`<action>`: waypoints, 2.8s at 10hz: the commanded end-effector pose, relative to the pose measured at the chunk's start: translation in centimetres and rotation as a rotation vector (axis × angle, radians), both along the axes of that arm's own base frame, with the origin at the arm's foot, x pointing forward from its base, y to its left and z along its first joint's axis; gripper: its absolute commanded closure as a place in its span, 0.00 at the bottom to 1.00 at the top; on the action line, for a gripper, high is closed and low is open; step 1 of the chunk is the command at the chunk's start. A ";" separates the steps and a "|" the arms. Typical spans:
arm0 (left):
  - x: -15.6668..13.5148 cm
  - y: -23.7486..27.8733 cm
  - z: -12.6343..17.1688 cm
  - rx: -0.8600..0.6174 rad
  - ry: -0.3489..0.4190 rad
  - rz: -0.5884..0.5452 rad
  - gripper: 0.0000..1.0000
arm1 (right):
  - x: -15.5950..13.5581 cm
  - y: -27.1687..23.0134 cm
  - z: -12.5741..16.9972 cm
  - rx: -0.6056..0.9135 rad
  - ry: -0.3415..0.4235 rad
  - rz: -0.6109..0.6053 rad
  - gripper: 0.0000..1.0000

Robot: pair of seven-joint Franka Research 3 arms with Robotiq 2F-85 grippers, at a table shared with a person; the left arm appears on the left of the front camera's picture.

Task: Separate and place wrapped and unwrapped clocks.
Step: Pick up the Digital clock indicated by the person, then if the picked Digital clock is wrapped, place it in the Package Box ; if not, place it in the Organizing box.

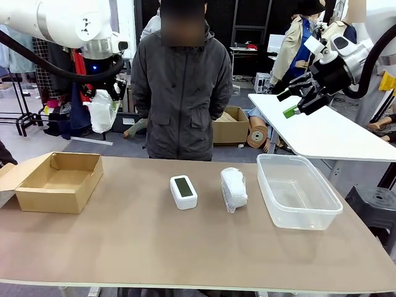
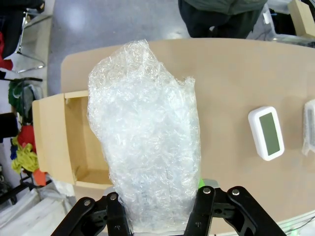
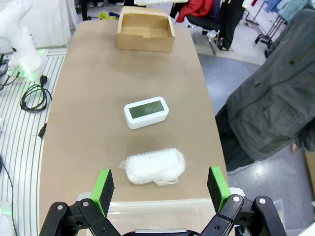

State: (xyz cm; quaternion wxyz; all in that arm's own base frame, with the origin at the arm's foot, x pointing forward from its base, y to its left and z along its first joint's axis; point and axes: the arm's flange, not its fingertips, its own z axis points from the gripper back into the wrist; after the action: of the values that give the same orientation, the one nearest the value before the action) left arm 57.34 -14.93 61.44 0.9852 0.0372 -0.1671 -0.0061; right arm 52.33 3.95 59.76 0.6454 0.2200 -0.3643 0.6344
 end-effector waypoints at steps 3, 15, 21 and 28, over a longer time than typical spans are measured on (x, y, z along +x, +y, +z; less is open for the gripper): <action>-0.1 0.2 0.3 -0.002 -0.002 0.003 1.00 | 0.0 -0.1 0.1 -0.010 -0.005 -0.001 0.00; -0.9 1.7 1.4 0.078 -0.040 -0.082 1.00 | 0.0 -0.1 0.1 -0.010 -0.005 -0.001 0.00; -2.2 10.8 0.7 0.208 -0.068 -0.078 1.00 | 0.0 -0.1 0.1 -0.010 -0.005 -0.001 0.00; -0.8 14.3 -13.0 0.293 0.101 -0.045 1.00 | 0.0 -0.1 0.1 -0.010 -0.005 -0.001 0.00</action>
State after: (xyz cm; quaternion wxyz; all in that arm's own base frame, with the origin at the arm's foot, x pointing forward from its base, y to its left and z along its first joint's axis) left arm 56.44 -1.02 48.27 0.9719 0.1981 -0.1118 -0.0608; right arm 52.33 3.93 59.75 0.6456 0.2199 -0.3643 0.6342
